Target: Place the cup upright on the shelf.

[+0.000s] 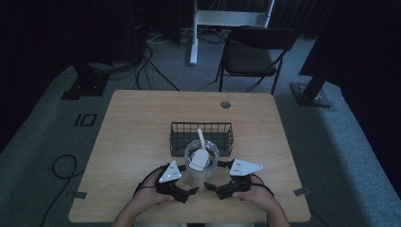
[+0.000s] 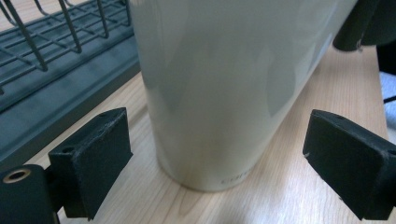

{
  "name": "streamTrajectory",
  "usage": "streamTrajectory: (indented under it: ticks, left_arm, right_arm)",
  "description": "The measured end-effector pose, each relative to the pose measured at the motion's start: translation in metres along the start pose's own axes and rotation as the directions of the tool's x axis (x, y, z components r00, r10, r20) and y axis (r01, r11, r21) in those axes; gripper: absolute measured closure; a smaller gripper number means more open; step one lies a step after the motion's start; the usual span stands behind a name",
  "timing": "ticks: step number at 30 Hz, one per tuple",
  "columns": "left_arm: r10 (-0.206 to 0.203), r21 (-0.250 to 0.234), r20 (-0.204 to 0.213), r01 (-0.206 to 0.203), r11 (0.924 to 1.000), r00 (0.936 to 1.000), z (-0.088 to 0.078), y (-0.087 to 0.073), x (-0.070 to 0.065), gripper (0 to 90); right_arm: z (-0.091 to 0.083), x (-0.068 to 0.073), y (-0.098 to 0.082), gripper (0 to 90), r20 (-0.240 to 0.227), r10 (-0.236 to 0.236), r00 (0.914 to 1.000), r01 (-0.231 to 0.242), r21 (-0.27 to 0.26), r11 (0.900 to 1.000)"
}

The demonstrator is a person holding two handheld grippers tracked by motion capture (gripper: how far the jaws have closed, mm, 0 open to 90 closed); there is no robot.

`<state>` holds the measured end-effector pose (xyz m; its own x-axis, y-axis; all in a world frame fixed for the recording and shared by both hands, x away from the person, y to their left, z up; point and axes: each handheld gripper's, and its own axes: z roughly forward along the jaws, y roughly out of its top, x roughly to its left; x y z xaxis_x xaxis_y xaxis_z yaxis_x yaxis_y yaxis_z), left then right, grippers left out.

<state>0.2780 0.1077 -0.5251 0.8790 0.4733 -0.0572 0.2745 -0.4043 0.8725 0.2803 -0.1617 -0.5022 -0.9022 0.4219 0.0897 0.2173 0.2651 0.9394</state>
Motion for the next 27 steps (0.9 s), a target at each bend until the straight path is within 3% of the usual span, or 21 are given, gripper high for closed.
streamTrajectory:
  ticks: [8,12,20,27]
  left_arm:
    - [-0.003,-0.043,0.002,0.004,0.9991,1.0000,0.006,0.002,-0.001,12.8]
    - [0.002,-0.050,-0.003,-0.002,0.9988,1.0000,0.008,0.002,-0.001,12.8]
    - [0.014,-0.038,-0.001,-0.014,0.9992,0.9999,0.012,-0.001,-0.001,13.7]
    - [0.011,-0.038,0.004,-0.011,0.9992,0.9999,0.014,-0.003,0.000,13.5]
  right_arm:
    - [0.012,0.002,0.000,9.9,-0.010,0.010,0.9999,-0.010,-0.058,0.998]
    - [0.016,0.002,0.001,9.5,-0.005,0.059,0.9982,-0.060,-0.103,0.993]
    - [0.021,0.003,-0.003,9.5,0.018,0.020,0.9996,-0.018,-0.103,0.994]
    - [0.029,0.002,-0.010,9.5,0.023,-0.019,0.9995,0.021,-0.056,0.998]
